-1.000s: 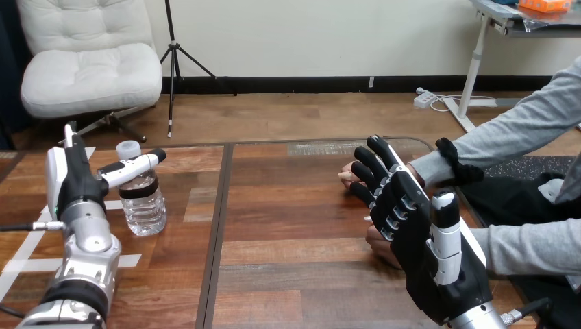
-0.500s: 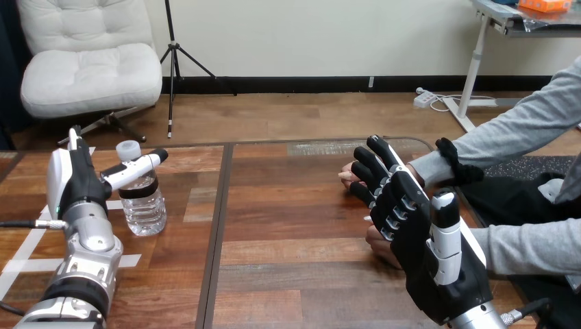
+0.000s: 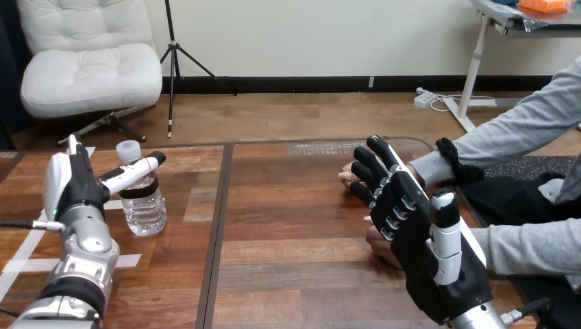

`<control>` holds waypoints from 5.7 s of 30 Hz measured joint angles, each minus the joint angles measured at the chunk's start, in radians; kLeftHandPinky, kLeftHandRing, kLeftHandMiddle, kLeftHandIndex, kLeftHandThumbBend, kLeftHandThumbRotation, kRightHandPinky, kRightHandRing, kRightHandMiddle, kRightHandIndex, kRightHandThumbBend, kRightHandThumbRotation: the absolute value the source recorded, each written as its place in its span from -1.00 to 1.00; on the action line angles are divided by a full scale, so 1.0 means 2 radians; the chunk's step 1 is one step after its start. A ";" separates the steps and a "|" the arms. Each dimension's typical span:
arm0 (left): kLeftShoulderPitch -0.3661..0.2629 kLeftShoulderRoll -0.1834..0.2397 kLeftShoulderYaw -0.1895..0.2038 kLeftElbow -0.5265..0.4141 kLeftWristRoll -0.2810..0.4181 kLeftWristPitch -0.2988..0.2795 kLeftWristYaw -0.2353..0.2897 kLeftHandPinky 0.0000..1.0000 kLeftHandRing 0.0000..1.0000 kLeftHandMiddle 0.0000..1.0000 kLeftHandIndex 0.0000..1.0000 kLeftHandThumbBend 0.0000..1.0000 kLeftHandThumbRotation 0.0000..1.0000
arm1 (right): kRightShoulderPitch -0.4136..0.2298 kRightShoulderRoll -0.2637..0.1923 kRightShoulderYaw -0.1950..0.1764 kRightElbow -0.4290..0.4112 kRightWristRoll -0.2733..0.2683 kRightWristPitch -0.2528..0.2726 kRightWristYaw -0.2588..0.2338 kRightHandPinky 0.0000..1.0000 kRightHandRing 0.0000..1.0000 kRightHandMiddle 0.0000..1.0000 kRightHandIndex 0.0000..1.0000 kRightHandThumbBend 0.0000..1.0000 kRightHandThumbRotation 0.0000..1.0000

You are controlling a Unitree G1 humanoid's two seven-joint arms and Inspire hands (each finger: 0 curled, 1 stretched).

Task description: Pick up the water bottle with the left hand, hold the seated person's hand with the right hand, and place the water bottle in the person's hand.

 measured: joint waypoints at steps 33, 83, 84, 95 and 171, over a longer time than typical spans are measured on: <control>-0.021 0.007 -0.029 0.004 0.027 0.042 -0.021 1.00 1.00 1.00 1.00 1.00 -0.05 | 0.000 0.000 0.000 0.000 0.000 0.000 0.000 1.00 1.00 0.97 0.97 0.84 1.00; -0.046 0.007 -0.034 0.009 0.034 0.060 -0.060 0.74 0.90 0.91 0.88 1.00 -0.35 | 0.000 0.000 0.001 -0.001 0.000 0.000 -0.002 1.00 1.00 0.97 0.98 0.87 1.00; -0.047 0.007 -0.034 0.009 0.034 0.061 -0.061 0.73 0.89 0.91 0.88 1.00 -0.36 | 0.000 0.000 0.001 -0.001 0.000 0.000 -0.002 1.00 1.00 0.97 0.98 0.87 1.00; -0.056 0.007 -0.035 0.009 0.035 0.080 -0.074 0.57 0.80 0.88 0.85 0.99 -0.47 | 0.001 0.000 0.001 -0.002 0.000 0.000 -0.002 1.00 1.00 0.97 0.98 0.86 1.00; -0.065 0.007 -0.051 0.020 0.049 0.117 0.014 0.12 0.30 0.37 0.39 0.58 -1.00 | 0.011 0.000 0.001 -0.003 0.004 0.000 0.000 1.00 1.00 0.98 0.98 0.89 1.00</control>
